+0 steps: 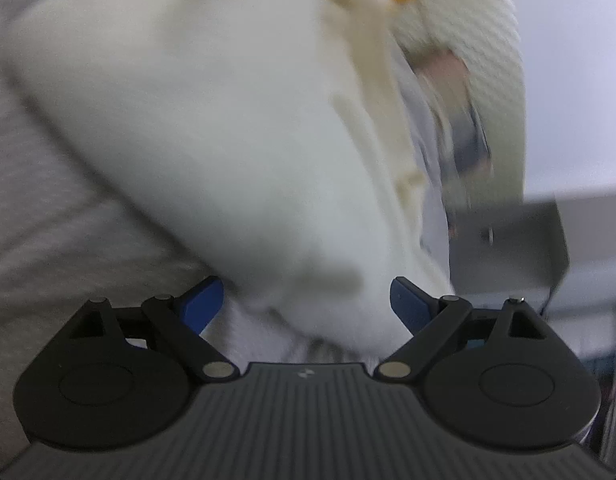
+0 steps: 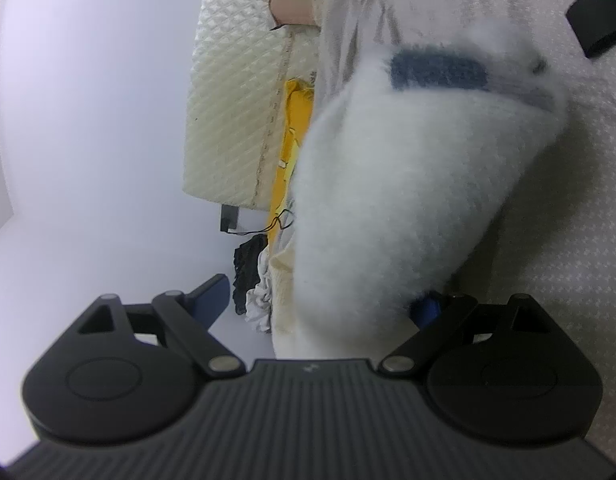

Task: Fold large clothes

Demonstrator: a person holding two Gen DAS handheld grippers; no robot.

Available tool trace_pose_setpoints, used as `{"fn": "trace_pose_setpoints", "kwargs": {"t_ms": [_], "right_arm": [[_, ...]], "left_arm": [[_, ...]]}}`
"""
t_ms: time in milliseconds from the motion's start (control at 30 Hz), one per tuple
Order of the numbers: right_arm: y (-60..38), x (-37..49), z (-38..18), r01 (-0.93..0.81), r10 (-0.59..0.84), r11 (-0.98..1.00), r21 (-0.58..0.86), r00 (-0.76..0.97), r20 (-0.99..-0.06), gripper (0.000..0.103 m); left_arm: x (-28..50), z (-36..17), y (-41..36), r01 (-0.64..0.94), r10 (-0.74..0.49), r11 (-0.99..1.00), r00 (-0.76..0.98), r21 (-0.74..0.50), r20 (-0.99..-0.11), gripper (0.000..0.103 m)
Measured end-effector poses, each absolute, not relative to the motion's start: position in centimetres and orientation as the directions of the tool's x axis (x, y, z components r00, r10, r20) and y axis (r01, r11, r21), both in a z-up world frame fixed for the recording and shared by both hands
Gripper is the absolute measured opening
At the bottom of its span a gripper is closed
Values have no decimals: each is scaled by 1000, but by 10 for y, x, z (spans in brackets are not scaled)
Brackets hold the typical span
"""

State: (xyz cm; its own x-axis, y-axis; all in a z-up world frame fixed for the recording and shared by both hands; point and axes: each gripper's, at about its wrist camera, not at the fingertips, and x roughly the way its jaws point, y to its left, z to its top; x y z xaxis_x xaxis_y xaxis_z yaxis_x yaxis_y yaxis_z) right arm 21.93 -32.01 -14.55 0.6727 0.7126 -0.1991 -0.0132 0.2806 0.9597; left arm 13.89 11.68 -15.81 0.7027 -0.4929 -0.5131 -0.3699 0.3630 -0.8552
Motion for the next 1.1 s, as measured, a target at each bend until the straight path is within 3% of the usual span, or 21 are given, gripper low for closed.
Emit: {"fn": "trace_pose_setpoints", "kwargs": {"t_ms": [333,467,533,600,700,900,1100], "right_arm": [[-319,216,-147,5,699,280,960,684,-207,94],[-319,211,-151,40,682,321,946,684,-260,94],[-316,209,-155,80,668,390,917,661,-342,93],[-313,209,-160,118,641,455,883,645,-417,80],[-312,212,-166,148,618,492,858,635,-464,69],[-308,206,-152,91,590,537,838,669,-451,49],[-313,194,-139,22,589,540,841,705,-396,43]], "left_arm": [[137,-173,147,-484,-326,274,767,-831,-553,91],[140,-165,148,-493,-250,336,775,-802,-581,70],[143,-160,145,-498,-224,381,768,-779,-600,58],[146,-155,142,-496,-195,418,769,-761,-609,45],[151,-147,144,-481,-177,443,781,-757,-599,36],[143,-126,140,-425,-140,530,809,-734,-570,30],[126,-103,134,-342,-140,599,846,-724,-515,28]]}}
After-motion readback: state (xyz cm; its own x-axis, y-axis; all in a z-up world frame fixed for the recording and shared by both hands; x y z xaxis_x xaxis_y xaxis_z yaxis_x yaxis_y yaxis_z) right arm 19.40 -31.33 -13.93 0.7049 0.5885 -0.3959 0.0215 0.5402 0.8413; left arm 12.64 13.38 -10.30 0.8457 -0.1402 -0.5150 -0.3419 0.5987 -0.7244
